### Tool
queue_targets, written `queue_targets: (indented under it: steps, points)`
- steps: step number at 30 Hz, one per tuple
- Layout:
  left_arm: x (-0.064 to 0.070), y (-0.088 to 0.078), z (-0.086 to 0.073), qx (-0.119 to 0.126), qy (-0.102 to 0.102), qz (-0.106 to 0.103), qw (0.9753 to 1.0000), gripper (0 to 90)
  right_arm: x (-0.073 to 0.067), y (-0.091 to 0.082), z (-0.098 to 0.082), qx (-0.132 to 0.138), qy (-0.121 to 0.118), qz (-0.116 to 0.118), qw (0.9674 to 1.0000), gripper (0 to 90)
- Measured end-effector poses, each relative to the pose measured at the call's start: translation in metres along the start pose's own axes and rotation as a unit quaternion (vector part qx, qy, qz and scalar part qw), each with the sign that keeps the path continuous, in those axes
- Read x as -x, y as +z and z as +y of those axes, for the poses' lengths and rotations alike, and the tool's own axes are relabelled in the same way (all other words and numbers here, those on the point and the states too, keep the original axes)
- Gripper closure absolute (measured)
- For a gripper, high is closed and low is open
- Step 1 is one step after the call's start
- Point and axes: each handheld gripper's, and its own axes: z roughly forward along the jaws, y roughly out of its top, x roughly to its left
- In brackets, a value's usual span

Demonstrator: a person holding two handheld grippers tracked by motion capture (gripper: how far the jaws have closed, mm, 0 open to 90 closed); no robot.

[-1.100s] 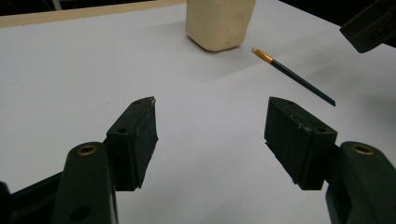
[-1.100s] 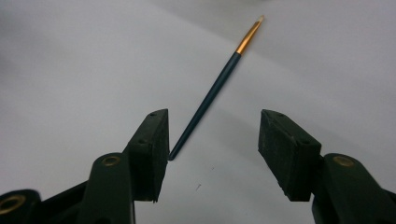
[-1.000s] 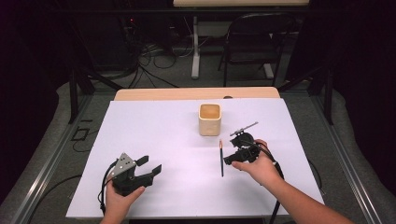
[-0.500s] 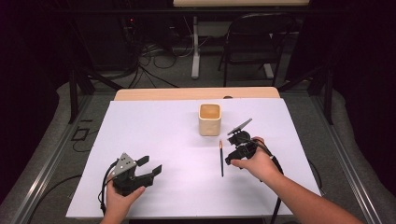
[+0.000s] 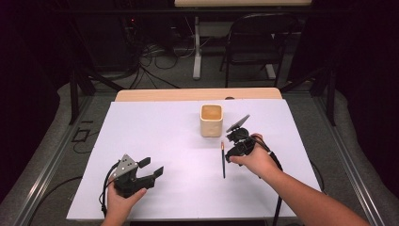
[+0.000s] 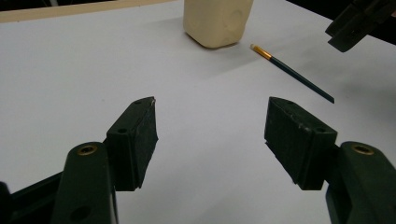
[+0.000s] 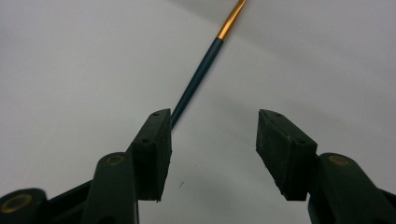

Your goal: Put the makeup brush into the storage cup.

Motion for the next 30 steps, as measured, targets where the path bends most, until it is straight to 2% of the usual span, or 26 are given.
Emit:
queue_targets:
  steps: [2,3,4,5,6,7,8,9,10,13,16,17,25,26,27,28,29,30]
  points:
    - [0.0,0.0,0.0,-0.001,0.0,0.0,1.0,34.3,0.0,0.002,0.002,0.001,-0.003,-0.002,1.0,45.5]
    - [0.0,0.0,0.0,-0.001,0.0,0.0,1.0,34.3,-0.001,0.002,0.003,-0.003,0.004,-0.004,1.0,45.5]
    - [0.0,0.0,0.0,-0.001,0.0,0.0,1.0,34.3,0.0,0.003,0.004,0.0,-0.003,-0.006,1.0,45.4]
    - [0.0,0.0,0.0,-0.002,0.001,0.0,1.0,34.3,-0.001,0.004,0.006,-0.003,0.003,-0.004,1.0,45.5]
    - [0.0,0.0,0.0,-0.002,0.001,0.0,1.0,34.3,-0.001,0.006,0.007,0.009,0.001,-0.003,1.0,45.5]
    - [0.0,0.0,0.0,-0.003,0.001,0.0,1.0,34.3,-0.001,0.005,0.009,-0.003,-0.003,-0.003,1.0,45.5]
    - [0.0,0.001,0.0,-0.003,0.001,0.0,1.0,34.3,-0.002,0.01,0.008,0.024,0.002,0.003,0.9997,45.5]
    - [0.0,0.001,0.0,-0.004,0.0,0.001,1.0,34.3,-0.002,0.008,0.011,-0.002,-0.003,-0.004,1.0,45.5]
    - [0.0,0.001,0.0,-0.004,0.0,0.0,1.0,34.3,-0.003,0.008,0.012,-0.007,-0.002,-0.003,1.0,45.4]
    - [0.0,0.001,0.0,-0.004,0.0,-0.001,1.0,34.3,-0.004,0.012,0.016,-0.012,-0.005,-0.005,0.9999,45.5]
    - [0.0,0.001,0.0,-0.004,0.0,-0.001,1.0,34.3,-0.006,0.015,0.019,-0.016,0.002,-0.002,0.9999,45.5]
    - [0.0,0.001,0.0,-0.004,0.0,-0.001,1.0,34.3,-0.005,0.017,0.02,-0.02,-0.003,0.002,0.9998,45.6]
    - [0.0,0.001,0.0,-0.005,0.002,-0.002,1.0,34.3,-0.006,0.027,0.026,-0.024,0.004,-0.002,0.9997,45.9]
    - [0.0,0.001,0.0,-0.005,0.001,-0.001,1.0,34.3,-0.006,0.027,0.027,-0.037,0.004,-0.009,0.9993,46.2]
    - [0.0,0.002,0.0,-0.005,0.001,-0.001,1.0,34.3,-0.006,0.029,0.028,-0.031,0.004,-0.006,0.9995,46.5]
    - [0.0,0.002,0.0,-0.005,0.001,-0.001,1.0,34.3,-0.006,0.034,0.027,-0.005,0.008,0.0,1.0,46.6]
    - [0.0,0.001,0.0,-0.005,0.001,-0.001,1.0,34.3,-0.006,0.031,0.029,-0.035,0.003,-0.007,0.9994,46.9]
    - [0.0,0.001,0.0,-0.004,0.001,-0.002,1.0,34.3,-0.008,0.032,0.029,-0.039,0.016,-0.009,0.9991,47.3]
